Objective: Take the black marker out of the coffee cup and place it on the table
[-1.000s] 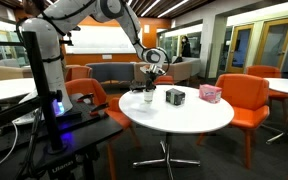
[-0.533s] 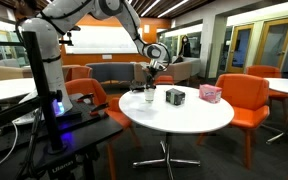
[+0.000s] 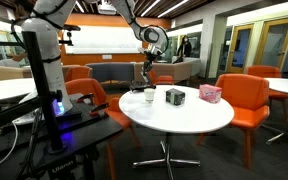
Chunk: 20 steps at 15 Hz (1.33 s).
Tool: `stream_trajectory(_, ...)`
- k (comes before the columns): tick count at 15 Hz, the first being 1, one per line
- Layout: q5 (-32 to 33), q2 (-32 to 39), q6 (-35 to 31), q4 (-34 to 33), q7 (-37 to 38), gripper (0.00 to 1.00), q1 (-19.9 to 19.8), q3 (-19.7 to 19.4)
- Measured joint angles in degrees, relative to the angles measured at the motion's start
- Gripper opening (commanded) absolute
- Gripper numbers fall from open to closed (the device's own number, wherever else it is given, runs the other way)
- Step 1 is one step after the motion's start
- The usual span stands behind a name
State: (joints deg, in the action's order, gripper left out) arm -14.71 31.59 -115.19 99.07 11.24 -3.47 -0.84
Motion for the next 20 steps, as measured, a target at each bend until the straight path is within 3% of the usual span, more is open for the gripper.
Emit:
stream_trajectory(3,5.00,-6.89,-4.08,8.17,1.41,0.05,1.15,-2.15)
stream_trajectory(9,17.84,-12.43,-22.75,22.48,9.71,0.05,2.59,-7.00)
stream_trajectory(15,27.81,-6.81,-36.38,27.27,19.34,0.05,5.31,-12.12)
stream_trajectory(20,32.15,1.98,-42.65,26.15,28.80,0.05,13.85,-20.29)
